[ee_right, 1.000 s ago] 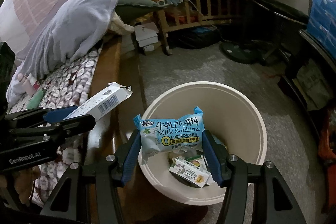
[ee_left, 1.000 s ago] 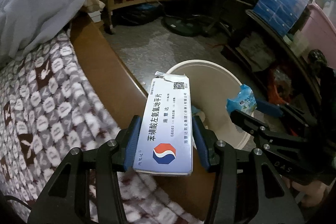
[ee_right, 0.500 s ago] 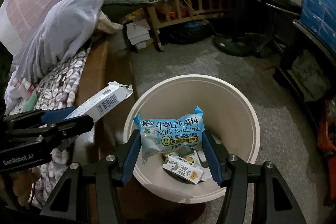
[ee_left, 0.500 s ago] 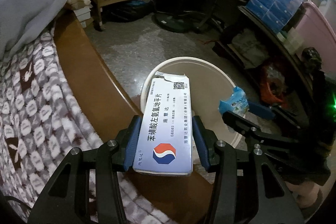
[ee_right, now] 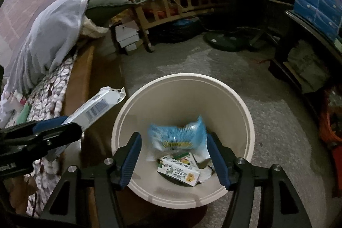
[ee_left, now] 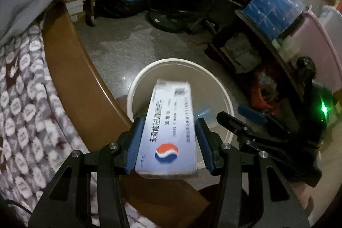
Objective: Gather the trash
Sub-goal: 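Open both tools to drop the box and packet into the bucket, then return both tools over the remaining items on the blanket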
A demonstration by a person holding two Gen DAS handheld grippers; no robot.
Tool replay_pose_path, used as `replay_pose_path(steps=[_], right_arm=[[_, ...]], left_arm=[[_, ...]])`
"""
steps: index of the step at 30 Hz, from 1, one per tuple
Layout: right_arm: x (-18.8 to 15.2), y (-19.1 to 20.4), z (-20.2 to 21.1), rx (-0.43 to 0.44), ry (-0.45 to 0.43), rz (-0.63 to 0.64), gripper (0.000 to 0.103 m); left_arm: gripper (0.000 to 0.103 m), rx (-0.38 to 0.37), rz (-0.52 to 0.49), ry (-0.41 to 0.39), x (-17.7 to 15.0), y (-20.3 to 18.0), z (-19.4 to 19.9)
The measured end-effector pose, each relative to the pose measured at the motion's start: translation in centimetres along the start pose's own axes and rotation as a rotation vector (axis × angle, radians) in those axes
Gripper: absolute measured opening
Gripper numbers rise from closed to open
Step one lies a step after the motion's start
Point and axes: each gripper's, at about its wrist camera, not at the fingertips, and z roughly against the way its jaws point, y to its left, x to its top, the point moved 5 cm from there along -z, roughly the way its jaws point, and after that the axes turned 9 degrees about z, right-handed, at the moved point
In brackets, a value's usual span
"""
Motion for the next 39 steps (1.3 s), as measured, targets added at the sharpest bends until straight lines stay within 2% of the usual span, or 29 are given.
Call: replay_pose_path(steps=[3, 8, 15, 25, 32, 39], right_arm=[[0.0, -0.2, 0.0, 0.005, 0.002, -0.019, 0.063], [-0.2, 0.5, -0.3, 0.018, 0.018, -0.015, 0.064], [0.2, 3.0, -0.1, 0.045, 0.017, 0.029, 0.064], [0.8, 7.4, 0.2, 0.081, 0.009, 0.091, 0.065], [1.3, 11.3, 0.0, 0.114, 0.008, 0.147, 0.066], [1.9, 16.4, -0.3, 0.163, 0.011, 0.227, 0.066]], left_arm=[[0.057, -0.011, 0.03, 0.012, 0.1, 0.6, 0.1], [0.057, 0.005, 0.042, 0.008, -0.2, 1.7, 0.9], [0.057, 0.111, 0.035, -0.048, -0.6, 3.8, 2.6], [0.057, 0.271, 0.083, -0.123, -1.5, 9.8, 5.6], [0.057, 0.347, 0.119, -0.158, -2.6, 13.4, 7.7], [0.057, 0.431, 0.18, -0.195, -3.9, 18.7, 10.5]])
